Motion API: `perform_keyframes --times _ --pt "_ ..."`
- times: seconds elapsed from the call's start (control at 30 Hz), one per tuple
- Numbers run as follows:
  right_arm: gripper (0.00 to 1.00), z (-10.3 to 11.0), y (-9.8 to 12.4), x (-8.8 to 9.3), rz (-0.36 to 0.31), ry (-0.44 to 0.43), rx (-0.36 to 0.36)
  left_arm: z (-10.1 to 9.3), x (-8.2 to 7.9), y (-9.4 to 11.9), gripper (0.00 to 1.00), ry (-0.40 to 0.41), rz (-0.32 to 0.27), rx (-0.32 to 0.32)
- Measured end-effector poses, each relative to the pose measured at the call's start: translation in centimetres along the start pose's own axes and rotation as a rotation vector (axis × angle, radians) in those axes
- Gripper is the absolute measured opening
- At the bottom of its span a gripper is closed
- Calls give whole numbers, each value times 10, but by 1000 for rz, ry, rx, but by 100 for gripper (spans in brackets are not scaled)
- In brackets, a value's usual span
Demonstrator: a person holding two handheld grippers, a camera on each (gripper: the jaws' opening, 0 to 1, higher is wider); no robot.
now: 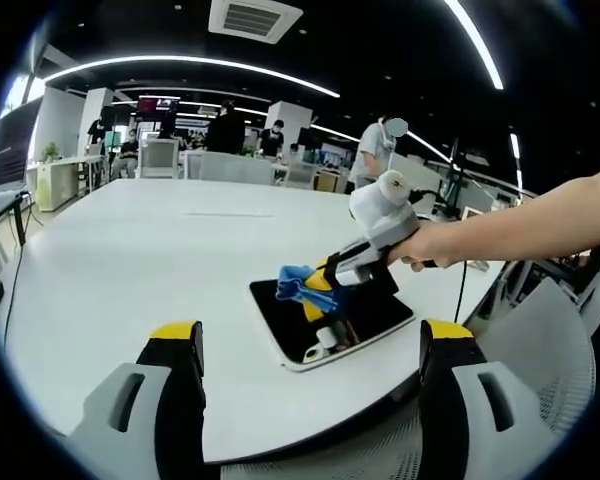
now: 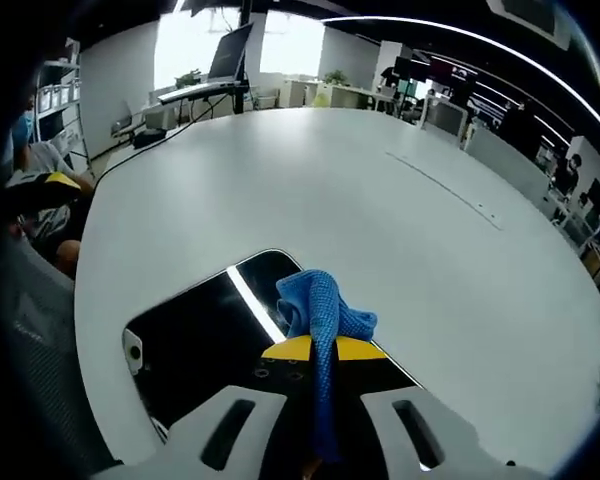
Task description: Wipe the mirror surface with the cleaning cloth until all visible marks leave the cleaned area.
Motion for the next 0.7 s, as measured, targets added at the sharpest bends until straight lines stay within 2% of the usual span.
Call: perform_keyframes --times 0.27,0.47,0.6,0.7 --pt "0 1 -1 1 -9 15 8 0 0 0 88 3 -5 -5" --pt "0 9 6 3 -3 20 13 0 0 0 88 3 -8 -3" --pt "0 17 12 6 -19 80 10 -1 0 0 88 3 -7 2" --pt "0 21 17 8 -19 92 4 0 0 1 89 3 -9 -4"
Point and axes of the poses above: the point that each gripper's makers call its tool centre point, and the gripper's own axes: y roughly backward along the fingers, z roughly to its left, x roughly out of its underside, the point moved 5 cm from there along y, roughly backward along the fingers, and after that the axes turned 14 degrees about x, right-handed, at the moved point
